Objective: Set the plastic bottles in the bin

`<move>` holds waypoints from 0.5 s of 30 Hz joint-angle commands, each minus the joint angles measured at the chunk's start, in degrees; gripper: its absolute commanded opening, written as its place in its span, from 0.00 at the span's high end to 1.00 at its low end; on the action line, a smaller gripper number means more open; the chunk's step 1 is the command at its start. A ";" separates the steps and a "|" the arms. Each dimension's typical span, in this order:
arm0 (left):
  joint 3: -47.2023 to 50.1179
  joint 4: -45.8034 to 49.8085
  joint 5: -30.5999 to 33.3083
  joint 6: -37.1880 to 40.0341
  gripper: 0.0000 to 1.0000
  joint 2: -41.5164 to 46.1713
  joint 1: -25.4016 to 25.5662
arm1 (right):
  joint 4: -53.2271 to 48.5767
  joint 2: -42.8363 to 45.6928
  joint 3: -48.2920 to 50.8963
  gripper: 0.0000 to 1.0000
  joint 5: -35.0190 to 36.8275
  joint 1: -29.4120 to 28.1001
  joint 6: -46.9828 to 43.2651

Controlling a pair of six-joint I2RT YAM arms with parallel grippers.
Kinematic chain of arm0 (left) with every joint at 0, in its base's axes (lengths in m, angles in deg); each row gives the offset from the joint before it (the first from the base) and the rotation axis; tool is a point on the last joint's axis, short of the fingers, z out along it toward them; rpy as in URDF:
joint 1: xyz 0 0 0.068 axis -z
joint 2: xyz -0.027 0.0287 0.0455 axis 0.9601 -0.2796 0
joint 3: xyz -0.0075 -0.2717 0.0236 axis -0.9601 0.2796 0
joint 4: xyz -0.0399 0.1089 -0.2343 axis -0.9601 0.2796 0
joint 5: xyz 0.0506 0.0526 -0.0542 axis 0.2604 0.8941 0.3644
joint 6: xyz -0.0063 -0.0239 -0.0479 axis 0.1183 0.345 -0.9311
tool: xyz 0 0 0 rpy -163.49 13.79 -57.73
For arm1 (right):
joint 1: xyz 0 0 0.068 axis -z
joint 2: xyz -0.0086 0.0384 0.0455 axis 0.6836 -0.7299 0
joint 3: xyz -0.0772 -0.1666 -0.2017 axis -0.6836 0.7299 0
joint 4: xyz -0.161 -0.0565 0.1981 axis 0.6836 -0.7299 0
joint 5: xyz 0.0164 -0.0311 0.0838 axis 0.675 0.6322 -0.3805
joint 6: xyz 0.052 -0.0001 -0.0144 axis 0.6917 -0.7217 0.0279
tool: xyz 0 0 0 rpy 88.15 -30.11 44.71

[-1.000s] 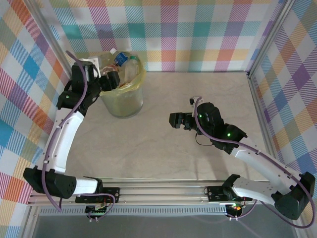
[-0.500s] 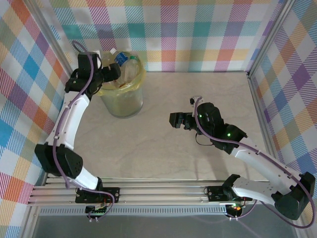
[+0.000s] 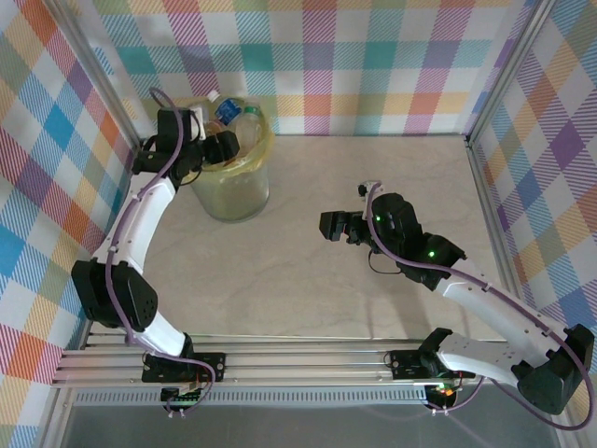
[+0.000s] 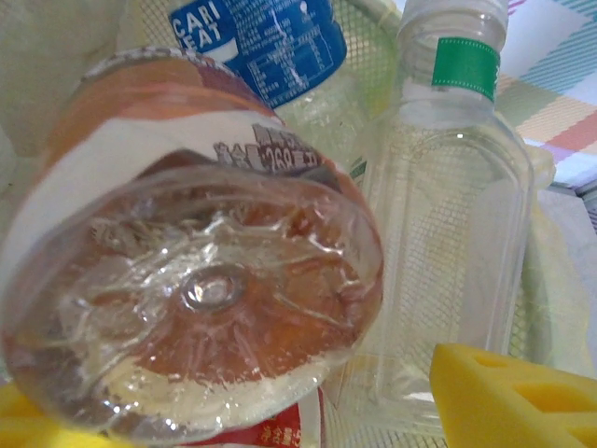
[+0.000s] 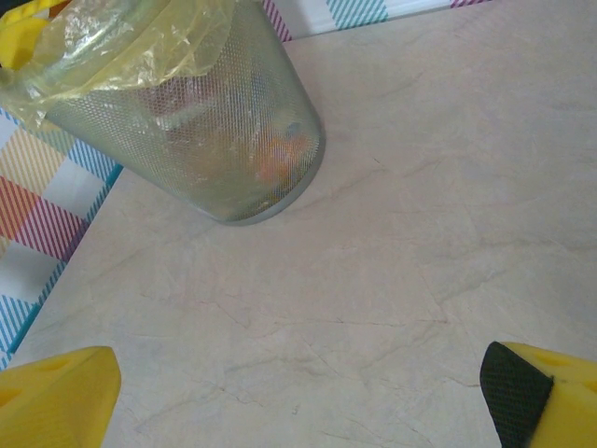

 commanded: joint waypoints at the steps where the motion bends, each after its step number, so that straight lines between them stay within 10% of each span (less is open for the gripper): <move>1: 2.94 -1.06 -0.69 -1.70 0.23 5.76 -0.50 | 0.47 0.62 0.79 0.00 0.18 -0.39 0.71; 15: 6.21 1.18 2.59 -2.75 0.04 22.10 -0.48 | -4.74 2.06 -0.60 0.00 4.96 -0.39 0.15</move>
